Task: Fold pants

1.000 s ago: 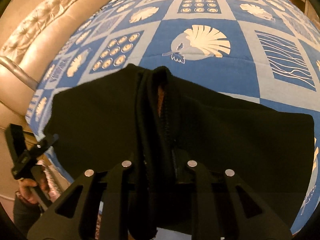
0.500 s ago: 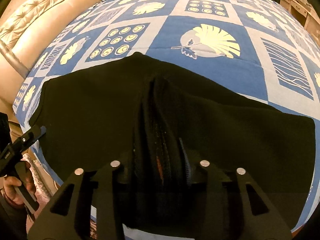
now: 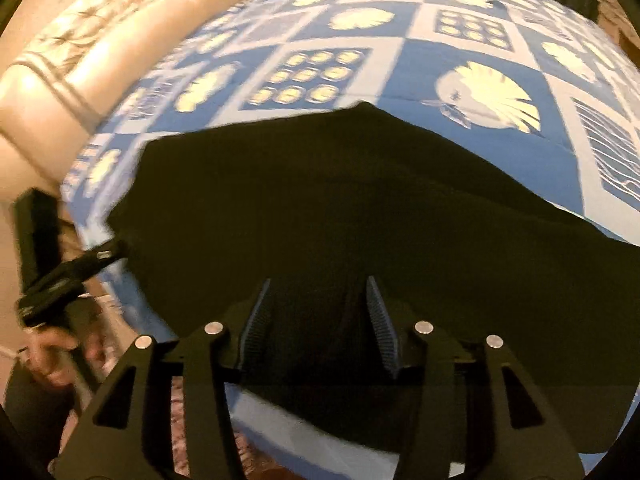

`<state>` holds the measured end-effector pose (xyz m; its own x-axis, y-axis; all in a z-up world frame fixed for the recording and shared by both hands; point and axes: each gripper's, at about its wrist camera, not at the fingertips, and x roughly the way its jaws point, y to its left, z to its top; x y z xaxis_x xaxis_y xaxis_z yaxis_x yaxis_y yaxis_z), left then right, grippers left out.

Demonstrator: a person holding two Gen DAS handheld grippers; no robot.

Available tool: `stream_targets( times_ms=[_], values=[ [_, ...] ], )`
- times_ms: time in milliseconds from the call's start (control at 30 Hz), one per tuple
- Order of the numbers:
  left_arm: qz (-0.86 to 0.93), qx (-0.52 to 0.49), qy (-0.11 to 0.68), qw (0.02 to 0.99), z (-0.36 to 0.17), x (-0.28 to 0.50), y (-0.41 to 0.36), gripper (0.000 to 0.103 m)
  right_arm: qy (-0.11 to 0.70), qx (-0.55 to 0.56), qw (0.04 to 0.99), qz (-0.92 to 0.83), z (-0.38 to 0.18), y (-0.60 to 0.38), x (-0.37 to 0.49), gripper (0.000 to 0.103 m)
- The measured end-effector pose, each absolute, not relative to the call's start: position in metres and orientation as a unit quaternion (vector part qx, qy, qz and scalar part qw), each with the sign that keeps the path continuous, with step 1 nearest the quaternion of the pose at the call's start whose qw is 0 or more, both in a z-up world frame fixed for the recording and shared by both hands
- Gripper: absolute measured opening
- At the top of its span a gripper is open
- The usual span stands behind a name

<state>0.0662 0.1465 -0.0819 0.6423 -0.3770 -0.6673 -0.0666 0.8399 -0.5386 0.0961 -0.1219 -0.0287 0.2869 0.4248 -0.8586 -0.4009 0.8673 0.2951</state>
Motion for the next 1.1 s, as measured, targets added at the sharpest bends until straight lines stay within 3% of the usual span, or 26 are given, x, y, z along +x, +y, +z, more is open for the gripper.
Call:
stream_targets(
  times_ms=[67,167,367,567,733,800,900,1033,1100],
  values=[
    [-0.090,-0.267,0.414,0.866,-0.082,0.065,0.146,0.091,0.532,0.033,0.798,0.282,-0.018,-0.131,0.092,0.050],
    [-0.090,-0.269,0.413,0.866,-0.082,0.065,0.146,0.091,0.503,0.044,0.810,0.297,0.008,-0.167,0.088,0.065],
    [-0.089,-0.273,0.410,0.866,-0.080,0.065,0.146,0.091,0.486,0.093,0.830,0.257,0.026,-0.284,0.103,0.074],
    [-0.083,-0.268,0.410,0.868,-0.081,0.066,0.145,0.091,0.508,0.293,0.780,0.220,-0.040,-0.429,0.137,0.074],
    [-0.078,-0.258,0.411,0.871,-0.082,0.066,0.142,0.091,0.525,0.357,0.738,0.230,-0.087,-0.449,0.156,0.074],
    [-0.076,-0.255,0.412,0.872,-0.082,0.067,0.141,0.091,0.530,0.363,0.724,0.251,-0.098,-0.441,0.162,0.070],
    [-0.074,-0.251,0.412,0.873,-0.083,0.065,0.138,0.091,0.530,0.366,0.718,0.263,-0.105,-0.431,0.171,0.057],
    [-0.073,-0.235,0.411,0.878,-0.084,0.064,0.134,0.091,0.533,0.374,0.710,0.267,-0.111,-0.427,0.176,0.051],
    [-0.073,-0.231,0.410,0.879,-0.085,0.064,0.133,0.091,0.540,0.370,0.711,0.259,-0.113,-0.427,0.177,0.036]
  ],
)
